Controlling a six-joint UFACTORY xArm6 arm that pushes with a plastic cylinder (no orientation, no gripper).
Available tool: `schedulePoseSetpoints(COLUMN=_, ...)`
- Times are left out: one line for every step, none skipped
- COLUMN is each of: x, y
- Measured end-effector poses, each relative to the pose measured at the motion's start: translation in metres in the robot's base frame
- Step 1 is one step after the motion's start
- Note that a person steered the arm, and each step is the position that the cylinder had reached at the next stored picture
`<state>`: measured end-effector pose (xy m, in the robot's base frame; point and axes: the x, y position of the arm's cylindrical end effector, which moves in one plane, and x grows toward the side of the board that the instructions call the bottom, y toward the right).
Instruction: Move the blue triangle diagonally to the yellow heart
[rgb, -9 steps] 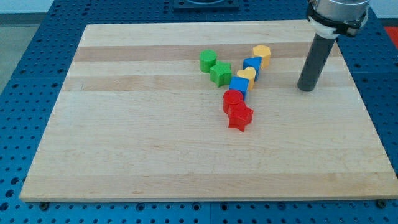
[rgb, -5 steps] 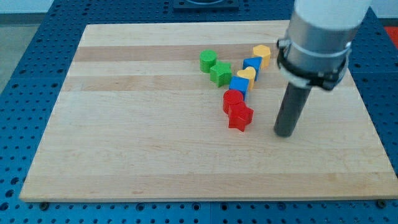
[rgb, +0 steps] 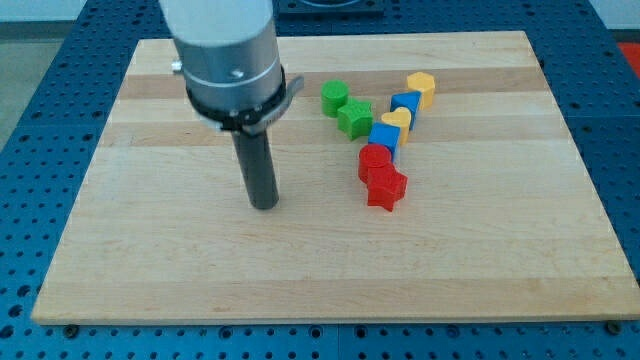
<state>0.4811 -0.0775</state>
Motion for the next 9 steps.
schedulePoseSetpoints(x=-0.015, y=0.015)
schedulePoseSetpoints(x=-0.025, y=0.015)
schedulePoseSetpoints(x=-0.060, y=0.035)
schedulePoseSetpoints(x=-0.075, y=0.063)
schedulePoseSetpoints(x=-0.074, y=0.063)
schedulePoseSetpoints(x=-0.071, y=0.088)
schedulePoseSetpoints(x=-0.071, y=0.099)
schedulePoseSetpoints(x=-0.071, y=0.106)
schedulePoseSetpoints(x=-0.070, y=0.107)
